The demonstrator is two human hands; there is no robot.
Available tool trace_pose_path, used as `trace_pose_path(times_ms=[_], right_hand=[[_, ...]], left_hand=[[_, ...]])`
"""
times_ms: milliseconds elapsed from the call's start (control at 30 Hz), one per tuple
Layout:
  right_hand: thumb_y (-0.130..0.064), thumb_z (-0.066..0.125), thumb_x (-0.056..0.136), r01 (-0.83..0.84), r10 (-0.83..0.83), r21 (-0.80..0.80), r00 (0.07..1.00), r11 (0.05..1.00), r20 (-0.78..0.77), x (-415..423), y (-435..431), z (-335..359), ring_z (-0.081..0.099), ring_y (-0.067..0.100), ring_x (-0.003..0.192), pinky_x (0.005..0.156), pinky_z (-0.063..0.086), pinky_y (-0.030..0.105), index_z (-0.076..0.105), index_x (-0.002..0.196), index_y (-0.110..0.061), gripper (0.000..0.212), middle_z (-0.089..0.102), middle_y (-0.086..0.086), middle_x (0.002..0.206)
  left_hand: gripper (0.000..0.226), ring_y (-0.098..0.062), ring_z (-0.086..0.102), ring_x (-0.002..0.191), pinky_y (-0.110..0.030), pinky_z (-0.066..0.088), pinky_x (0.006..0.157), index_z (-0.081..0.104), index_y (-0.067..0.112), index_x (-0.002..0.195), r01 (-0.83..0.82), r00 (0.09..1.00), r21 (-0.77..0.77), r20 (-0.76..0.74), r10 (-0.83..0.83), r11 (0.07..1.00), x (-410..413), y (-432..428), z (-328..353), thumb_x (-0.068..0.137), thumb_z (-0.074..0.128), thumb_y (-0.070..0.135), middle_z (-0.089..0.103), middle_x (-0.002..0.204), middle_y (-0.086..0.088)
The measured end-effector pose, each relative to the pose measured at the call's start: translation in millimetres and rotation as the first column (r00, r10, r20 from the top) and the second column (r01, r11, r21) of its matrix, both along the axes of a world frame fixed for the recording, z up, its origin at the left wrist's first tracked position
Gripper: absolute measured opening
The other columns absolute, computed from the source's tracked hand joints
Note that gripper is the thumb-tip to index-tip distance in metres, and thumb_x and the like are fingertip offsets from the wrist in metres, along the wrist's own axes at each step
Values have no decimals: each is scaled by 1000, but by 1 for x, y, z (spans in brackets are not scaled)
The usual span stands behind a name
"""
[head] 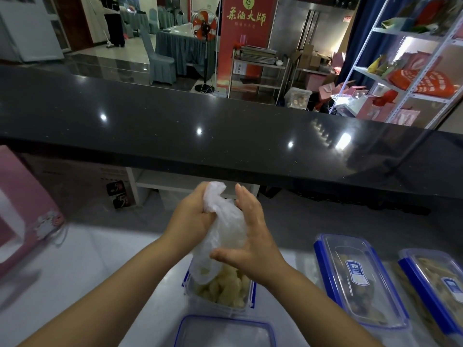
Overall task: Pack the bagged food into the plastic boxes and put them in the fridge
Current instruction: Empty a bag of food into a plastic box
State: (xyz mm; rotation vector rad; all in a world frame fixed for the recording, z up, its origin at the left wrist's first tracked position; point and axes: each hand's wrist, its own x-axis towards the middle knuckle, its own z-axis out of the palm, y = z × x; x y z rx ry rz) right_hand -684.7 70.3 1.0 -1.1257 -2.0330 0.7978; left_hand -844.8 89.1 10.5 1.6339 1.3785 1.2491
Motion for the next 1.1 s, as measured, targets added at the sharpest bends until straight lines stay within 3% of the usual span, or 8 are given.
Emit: trace_pose_path(times_ms=[200, 333, 500, 633, 733, 933, 1033, 1100], right_hand=[[-8, 69, 81, 48, -20, 223, 992, 974, -127, -3, 8, -12, 33, -2, 132, 101, 42, 19, 23, 140, -53, 87, 24, -7, 151], [-6, 65, 85, 86, -54, 310, 993, 947, -108, 17, 12, -12, 45, 8, 125, 99, 47, 26, 42, 135, -39, 64, 42, -2, 140], [8, 63, 82, 198, -160, 295, 976, 935, -149, 50, 14, 2, 54, 7, 113, 92, 49, 22, 59, 121, -31, 55, 55, -7, 122], [1, 56, 82, 217, -304, 396, 937, 892, 173, 67, 8, -6, 60, 16, 100, 81, 53, 25, 70, 106, -27, 40, 62, -4, 113], [-1, 58, 83, 114, -226, 255, 853, 960, 470, 59, -16, -25, 58, 14, 100, 76, 55, 33, 65, 110, -37, 45, 60, -6, 120], [-47, 56, 70, -119, -75, 268, 782, 956, 618, 31, -57, -44, 57, 14, 83, 55, 49, 26, 65, 98, -35, 32, 63, -7, 102], [-48, 54, 77, -164, -132, 341, 704, 926, 697, 21, -47, -45, 56, 17, 71, 46, 43, 28, 66, 89, -34, 22, 63, -5, 88], [-40, 71, 67, -193, -176, 375, 635, 906, 753, 17, -34, -46, 56, 17, 62, 41, 37, 25, 69, 82, -34, 17, 61, -5, 76]], left_hand=[[78, -3, 52, 102, -8, 47, 72, 19, 26, 136, 135, 986, -64, 104, -127, 989, 31, -6, 11, 79, 71, 11, 45, 115, 10], [81, -1, 54, 105, -11, 49, 74, 22, 31, 136, 238, 967, -122, 123, -223, 964, 19, -14, 6, 76, 74, 14, 46, 121, 12], [59, -6, 51, 106, -10, 39, 78, 44, 22, 131, -69, 988, -235, -154, 33, 970, -18, -21, -28, 79, 70, 11, 51, 113, 10], [31, -1, 54, 89, -19, 41, 73, 60, 24, 113, -210, 943, -250, -309, 128, 945, -33, -38, -66, 82, 67, 21, 59, 102, 14], [23, -1, 55, 81, -9, 37, 62, 62, 28, 101, -201, 957, -272, -261, 128, 941, -29, -50, -77, 82, 66, 17, 58, 92, 14], [35, -5, 60, 81, -18, 49, 69, 58, 42, 84, -167, 984, -298, -116, 138, 940, -24, -63, -84, 84, 63, 7, 63, 91, 9], [36, -5, 61, 81, -22, 51, 74, 60, 42, 83, -177, 983, -296, -100, 154, 938, -24, -64, -85, 83, 63, 6, 64, 90, 9], [35, -2, 60, 79, -14, 48, 70, 61, 41, 83, -171, 984, -297, -99, 148, 940, -23, -64, -87, 83, 63, 6, 64, 88, 9]])
